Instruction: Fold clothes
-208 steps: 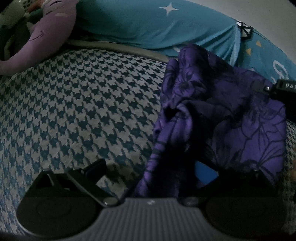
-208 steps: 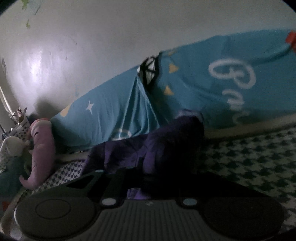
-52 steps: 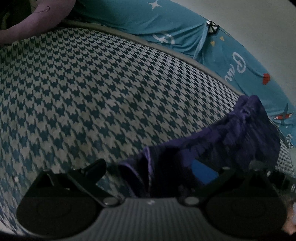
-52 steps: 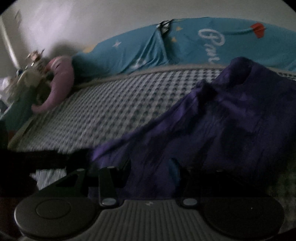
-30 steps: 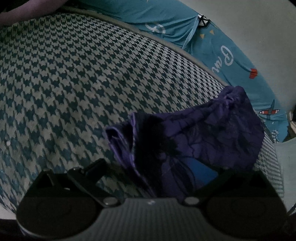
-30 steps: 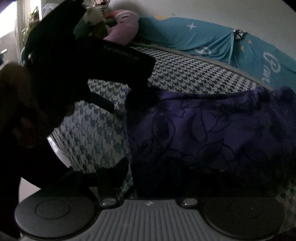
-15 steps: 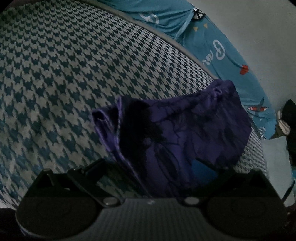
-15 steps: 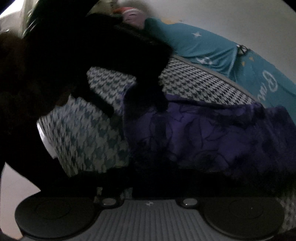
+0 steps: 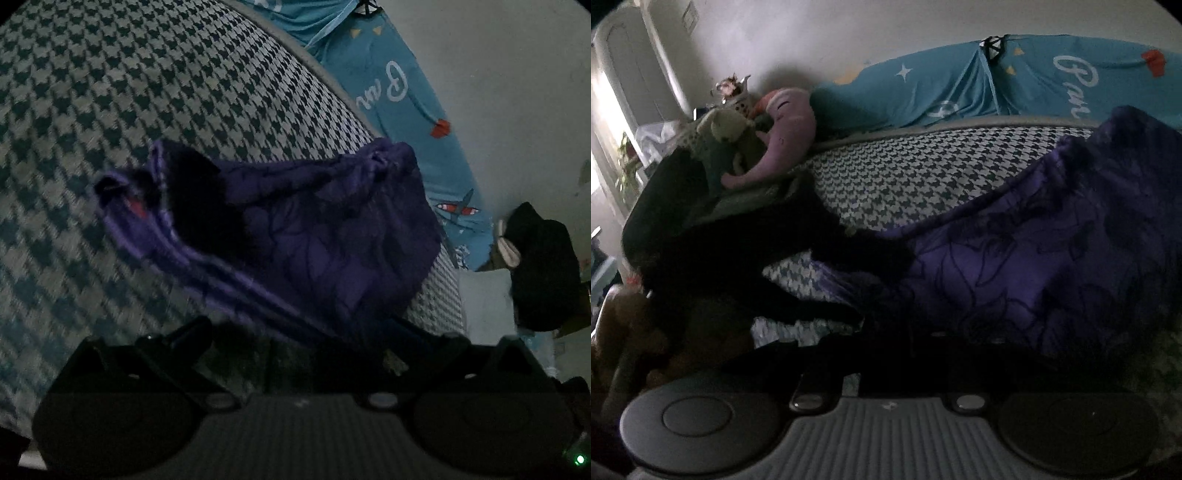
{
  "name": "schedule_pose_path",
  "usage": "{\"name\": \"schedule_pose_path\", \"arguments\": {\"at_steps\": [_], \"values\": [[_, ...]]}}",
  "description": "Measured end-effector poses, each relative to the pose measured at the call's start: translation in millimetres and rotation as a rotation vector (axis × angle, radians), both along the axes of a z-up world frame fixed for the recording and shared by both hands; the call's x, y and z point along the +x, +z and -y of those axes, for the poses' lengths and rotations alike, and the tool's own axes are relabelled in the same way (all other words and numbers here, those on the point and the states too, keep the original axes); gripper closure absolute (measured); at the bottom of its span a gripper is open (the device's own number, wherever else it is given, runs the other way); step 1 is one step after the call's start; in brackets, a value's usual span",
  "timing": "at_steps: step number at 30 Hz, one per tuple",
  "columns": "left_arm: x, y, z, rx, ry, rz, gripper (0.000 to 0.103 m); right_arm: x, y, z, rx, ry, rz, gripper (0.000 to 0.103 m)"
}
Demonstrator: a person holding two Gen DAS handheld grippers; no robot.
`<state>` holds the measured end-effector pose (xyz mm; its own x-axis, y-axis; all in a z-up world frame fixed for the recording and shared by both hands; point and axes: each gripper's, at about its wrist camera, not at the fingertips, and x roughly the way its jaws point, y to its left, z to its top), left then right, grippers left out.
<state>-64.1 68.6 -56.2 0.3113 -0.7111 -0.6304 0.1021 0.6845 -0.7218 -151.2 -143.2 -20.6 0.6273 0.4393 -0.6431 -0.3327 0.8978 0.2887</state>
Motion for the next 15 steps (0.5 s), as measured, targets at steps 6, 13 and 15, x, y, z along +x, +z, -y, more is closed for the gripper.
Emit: {"name": "schedule_pose_path", "arguments": {"at_steps": [6,13,15], "values": [[11,-4,13,0.003,0.023,0.033,0.04,-4,-13,-20,-0.174,0.082,0.036,0.086],[9,-2,24,0.104,-0.013,0.08,0.053,-15,-23,-37,-0.27,0.15,0.095,0.057],[9,0,25,0.11,-0.013,0.079,0.053,-19,-24,-40,-0.287,0.167,0.112,0.054]]}}
